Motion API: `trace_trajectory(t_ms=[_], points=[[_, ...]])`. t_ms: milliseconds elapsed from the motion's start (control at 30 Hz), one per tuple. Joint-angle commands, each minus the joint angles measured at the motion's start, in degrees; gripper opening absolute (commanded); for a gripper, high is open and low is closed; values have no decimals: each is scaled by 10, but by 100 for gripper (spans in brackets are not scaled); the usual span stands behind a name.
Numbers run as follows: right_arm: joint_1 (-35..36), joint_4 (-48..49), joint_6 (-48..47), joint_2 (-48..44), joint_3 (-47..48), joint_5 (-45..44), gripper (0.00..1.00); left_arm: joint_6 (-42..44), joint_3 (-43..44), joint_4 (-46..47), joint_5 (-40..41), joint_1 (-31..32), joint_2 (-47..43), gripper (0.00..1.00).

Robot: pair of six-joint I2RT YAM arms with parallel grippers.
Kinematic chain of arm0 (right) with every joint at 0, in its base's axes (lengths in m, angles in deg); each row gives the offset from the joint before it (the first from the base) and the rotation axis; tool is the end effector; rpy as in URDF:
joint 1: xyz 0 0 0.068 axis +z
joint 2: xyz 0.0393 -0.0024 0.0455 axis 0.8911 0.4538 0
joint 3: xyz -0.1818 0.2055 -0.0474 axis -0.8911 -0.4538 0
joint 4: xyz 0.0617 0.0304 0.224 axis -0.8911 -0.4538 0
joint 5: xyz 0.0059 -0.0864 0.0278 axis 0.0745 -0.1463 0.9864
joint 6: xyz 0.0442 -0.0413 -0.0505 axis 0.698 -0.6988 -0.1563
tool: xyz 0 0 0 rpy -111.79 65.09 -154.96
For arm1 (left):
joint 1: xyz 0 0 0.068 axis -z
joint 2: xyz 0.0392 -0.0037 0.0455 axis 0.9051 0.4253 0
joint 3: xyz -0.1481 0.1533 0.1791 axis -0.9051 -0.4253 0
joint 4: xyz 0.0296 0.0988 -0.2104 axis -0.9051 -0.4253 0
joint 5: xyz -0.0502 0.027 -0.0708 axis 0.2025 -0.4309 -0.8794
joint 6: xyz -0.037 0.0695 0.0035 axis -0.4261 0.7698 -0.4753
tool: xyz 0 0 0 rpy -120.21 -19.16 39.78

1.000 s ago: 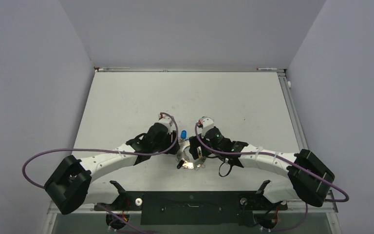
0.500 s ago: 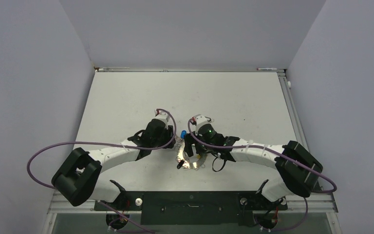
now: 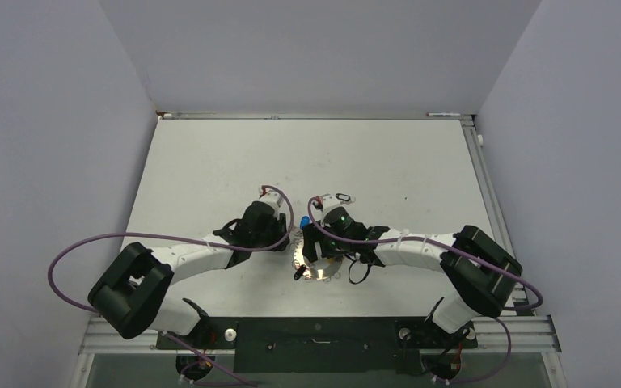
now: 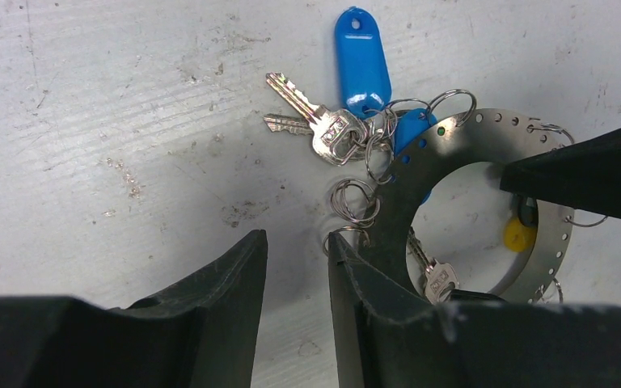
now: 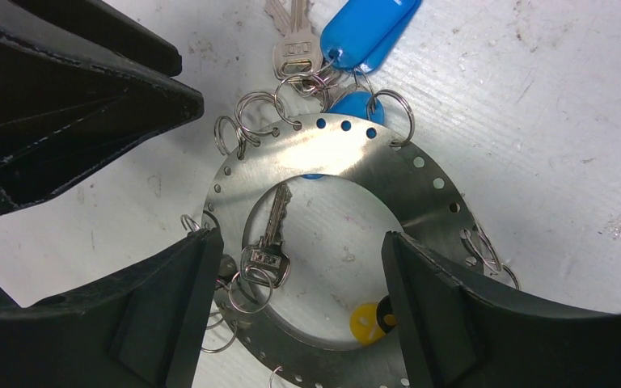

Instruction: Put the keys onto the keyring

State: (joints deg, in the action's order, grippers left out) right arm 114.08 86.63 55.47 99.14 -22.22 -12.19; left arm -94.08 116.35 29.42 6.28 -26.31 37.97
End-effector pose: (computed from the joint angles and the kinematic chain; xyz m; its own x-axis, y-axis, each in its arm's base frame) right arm 0.1881 0.2434 0.1675 -0.7816 -0.1939 -0.5928 -0.4998 0.7633 0.4093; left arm 0.2086 -0.1617 0.1633 -0.7553 0.0062 -0.6554 0.2723 0.9125 -0.3052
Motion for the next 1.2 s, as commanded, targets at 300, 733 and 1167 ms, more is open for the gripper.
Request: trace_trajectory(t_ms=[300,733,1167], points=[[-2,11,-1,-5,12,-14,74,36,9,44,-7,18,43,31],[-6,9,-2,-14,4,-18,74,52,37,10,73,77,85,27],[-9,5,-4,-26,-6,-21,74,39,66,-62,144,111,128,18]])
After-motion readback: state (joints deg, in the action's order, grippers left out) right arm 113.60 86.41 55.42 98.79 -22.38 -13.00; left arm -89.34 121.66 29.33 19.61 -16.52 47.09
